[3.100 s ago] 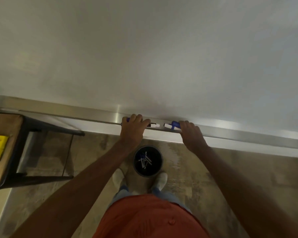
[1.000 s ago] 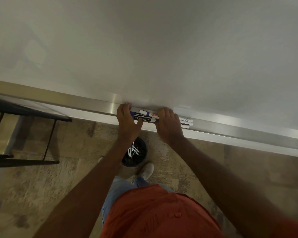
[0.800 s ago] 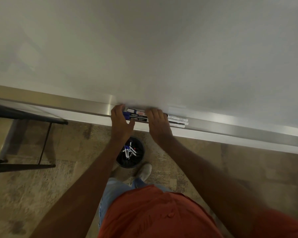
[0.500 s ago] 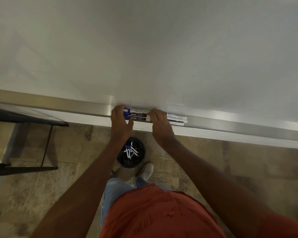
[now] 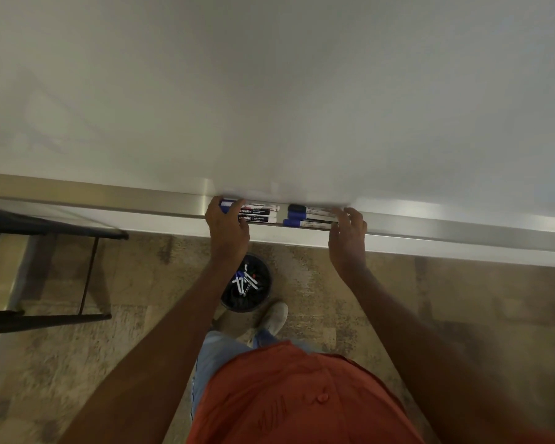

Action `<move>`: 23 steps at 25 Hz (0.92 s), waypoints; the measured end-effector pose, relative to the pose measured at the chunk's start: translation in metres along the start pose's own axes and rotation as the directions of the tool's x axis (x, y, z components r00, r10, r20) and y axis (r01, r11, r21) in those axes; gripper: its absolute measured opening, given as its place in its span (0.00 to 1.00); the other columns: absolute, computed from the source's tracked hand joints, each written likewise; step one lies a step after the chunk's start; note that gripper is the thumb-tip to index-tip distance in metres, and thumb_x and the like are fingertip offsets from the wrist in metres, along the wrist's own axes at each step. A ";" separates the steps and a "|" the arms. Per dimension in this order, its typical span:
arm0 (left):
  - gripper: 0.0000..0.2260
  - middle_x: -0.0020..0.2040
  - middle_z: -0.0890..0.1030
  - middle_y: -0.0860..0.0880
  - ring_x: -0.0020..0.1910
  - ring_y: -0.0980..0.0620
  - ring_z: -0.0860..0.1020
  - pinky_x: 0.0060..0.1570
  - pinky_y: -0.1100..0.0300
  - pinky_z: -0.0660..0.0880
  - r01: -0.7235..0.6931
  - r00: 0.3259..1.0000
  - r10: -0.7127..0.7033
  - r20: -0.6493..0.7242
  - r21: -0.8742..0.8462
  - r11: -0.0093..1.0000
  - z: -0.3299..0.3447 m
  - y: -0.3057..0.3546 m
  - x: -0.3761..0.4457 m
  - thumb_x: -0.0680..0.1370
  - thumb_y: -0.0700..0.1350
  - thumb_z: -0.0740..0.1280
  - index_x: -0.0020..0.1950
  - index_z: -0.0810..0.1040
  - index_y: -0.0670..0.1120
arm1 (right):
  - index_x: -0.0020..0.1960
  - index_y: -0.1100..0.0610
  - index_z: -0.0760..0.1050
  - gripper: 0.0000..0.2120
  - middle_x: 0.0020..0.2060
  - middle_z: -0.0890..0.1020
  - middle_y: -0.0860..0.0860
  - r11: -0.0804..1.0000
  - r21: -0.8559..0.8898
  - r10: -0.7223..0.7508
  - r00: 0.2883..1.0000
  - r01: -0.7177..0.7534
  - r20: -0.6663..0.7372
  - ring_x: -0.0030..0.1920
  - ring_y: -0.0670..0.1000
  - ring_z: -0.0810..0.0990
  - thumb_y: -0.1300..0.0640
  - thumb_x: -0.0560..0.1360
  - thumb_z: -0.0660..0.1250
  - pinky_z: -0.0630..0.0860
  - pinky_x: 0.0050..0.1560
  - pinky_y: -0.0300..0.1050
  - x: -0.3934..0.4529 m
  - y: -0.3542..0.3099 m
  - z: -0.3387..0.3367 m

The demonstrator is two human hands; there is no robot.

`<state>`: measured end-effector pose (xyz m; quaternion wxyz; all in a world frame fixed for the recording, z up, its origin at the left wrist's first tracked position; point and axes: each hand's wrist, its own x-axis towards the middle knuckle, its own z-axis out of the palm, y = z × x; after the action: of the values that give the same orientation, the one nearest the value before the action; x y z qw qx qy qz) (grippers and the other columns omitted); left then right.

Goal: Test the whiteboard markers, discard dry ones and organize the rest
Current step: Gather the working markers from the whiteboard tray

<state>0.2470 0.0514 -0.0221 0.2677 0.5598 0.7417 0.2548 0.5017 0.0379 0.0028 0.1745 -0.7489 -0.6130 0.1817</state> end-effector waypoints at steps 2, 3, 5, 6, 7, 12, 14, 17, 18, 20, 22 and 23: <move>0.20 0.74 0.65 0.39 0.73 0.38 0.64 0.70 0.46 0.71 -0.002 1.000 0.002 0.004 0.015 1.000 0.000 0.004 -0.001 0.78 0.33 0.68 0.69 0.79 0.45 | 0.71 0.55 0.74 0.19 0.69 0.72 0.57 0.999 0.045 0.013 1.000 -0.014 0.028 0.68 0.56 0.70 0.66 0.82 0.60 0.69 0.66 0.45 0.003 0.001 0.002; 0.20 0.74 0.65 0.39 0.73 0.38 0.64 0.70 0.47 0.71 0.000 1.000 0.000 0.009 0.018 1.000 -0.001 0.006 -0.001 0.78 0.33 0.67 0.69 0.79 0.45 | 0.71 0.55 0.74 0.20 0.68 0.72 0.57 0.997 0.067 0.020 0.999 -0.022 0.038 0.68 0.56 0.70 0.67 0.82 0.60 0.70 0.67 0.46 0.005 0.001 0.004; 0.19 0.75 0.64 0.38 0.74 0.39 0.63 0.71 0.49 0.69 0.009 1.000 -0.009 0.021 0.015 1.000 -0.002 0.010 -0.001 0.79 0.33 0.67 0.69 0.78 0.44 | 0.70 0.55 0.75 0.21 0.68 0.72 0.56 0.993 0.107 0.035 0.998 -0.041 0.055 0.68 0.55 0.70 0.69 0.81 0.60 0.71 0.67 0.46 0.006 -0.002 0.007; 0.19 0.75 0.64 0.38 0.74 0.39 0.63 0.71 0.50 0.68 0.015 1.000 -0.015 0.027 0.014 1.000 -0.002 0.012 -0.002 0.79 0.33 0.67 0.69 0.78 0.44 | 0.70 0.55 0.75 0.21 0.68 0.72 0.56 0.992 0.118 0.038 0.998 -0.044 0.059 0.68 0.55 0.70 0.69 0.81 0.60 0.71 0.67 0.46 0.006 -0.004 0.008; 0.20 0.75 0.64 0.38 0.74 0.39 0.62 0.71 0.50 0.68 0.022 0.999 -0.022 0.031 0.012 1.000 -0.002 0.013 -0.002 0.79 0.32 0.67 0.69 0.78 0.44 | 0.70 0.56 0.75 0.21 0.68 0.72 0.56 0.991 0.125 0.040 0.997 -0.047 0.059 0.68 0.55 0.71 0.69 0.81 0.59 0.71 0.67 0.46 0.007 -0.005 0.008; 0.20 0.75 0.63 0.39 0.75 0.39 0.62 0.71 0.51 0.68 0.052 0.998 -0.052 0.047 -0.002 0.999 -0.002 0.015 0.000 0.78 0.32 0.66 0.69 0.78 0.45 | 0.70 0.56 0.76 0.20 0.67 0.73 0.57 0.992 0.118 0.027 0.997 -0.034 0.067 0.67 0.55 0.71 0.70 0.81 0.60 0.73 0.66 0.47 0.009 -0.005 0.006; 0.20 0.76 0.62 0.39 0.75 0.39 0.62 0.71 0.50 0.68 0.057 0.997 -0.056 0.051 -0.002 0.998 -0.002 0.015 0.000 0.79 0.32 0.66 0.69 0.78 0.45 | 0.69 0.56 0.76 0.20 0.67 0.74 0.57 0.994 0.107 0.018 0.998 -0.025 0.065 0.67 0.56 0.72 0.70 0.81 0.60 0.74 0.66 0.49 0.010 -0.005 0.006; 0.20 0.76 0.62 0.39 0.76 0.40 0.61 0.71 0.50 0.69 0.071 0.995 -0.071 0.066 0.005 0.997 -0.002 0.016 0.001 0.79 0.33 0.67 0.70 0.77 0.45 | 0.68 0.56 0.77 0.20 0.67 0.74 0.58 0.995 0.097 0.007 0.998 -0.013 0.065 0.66 0.57 0.72 0.71 0.80 0.60 0.75 0.65 0.50 0.012 -0.004 0.006; 0.20 0.76 0.62 0.39 0.76 0.40 0.61 0.71 0.49 0.69 0.071 0.995 -0.071 0.070 0.006 0.997 -0.003 0.016 0.001 0.79 0.33 0.67 0.70 0.77 0.45 | 0.68 0.56 0.77 0.20 0.67 0.74 0.58 0.996 0.091 0.001 0.998 -0.007 0.066 0.66 0.57 0.73 0.71 0.80 0.60 0.75 0.65 0.50 0.012 -0.003 0.006; 0.20 0.76 0.62 0.39 0.75 0.39 0.62 0.71 0.48 0.69 0.060 0.995 -0.060 0.074 0.005 0.998 -0.003 0.015 0.000 0.79 0.33 0.67 0.70 0.77 0.44 | 0.69 0.56 0.76 0.20 0.67 0.74 0.58 0.996 0.084 -0.007 0.997 0.001 0.074 0.66 0.58 0.73 0.70 0.80 0.60 0.77 0.64 0.52 0.013 -0.001 0.006; 0.20 0.76 0.62 0.39 0.75 0.39 0.62 0.71 0.47 0.70 0.043 0.996 -0.042 0.073 -0.008 0.999 -0.003 0.013 0.000 0.79 0.33 0.67 0.70 0.77 0.44 | 0.69 0.56 0.76 0.21 0.67 0.74 0.58 0.996 0.087 0.003 0.997 -0.010 0.077 0.66 0.58 0.72 0.70 0.80 0.60 0.78 0.64 0.53 0.013 -0.001 0.006; 0.20 0.76 0.62 0.39 0.75 0.40 0.62 0.71 0.47 0.70 0.037 0.997 -0.036 0.069 -0.015 0.999 -0.004 0.012 0.000 0.78 0.33 0.67 0.70 0.77 0.45 | 0.70 0.56 0.75 0.21 0.68 0.73 0.58 0.996 0.087 0.010 0.997 -0.016 0.073 0.66 0.57 0.72 0.70 0.80 0.60 0.78 0.63 0.53 0.012 -0.003 0.007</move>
<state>0.2525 0.0537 -0.0111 0.3021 0.5523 0.7402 0.2363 0.4983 0.0501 -0.0026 0.1838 -0.7374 -0.6054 0.2365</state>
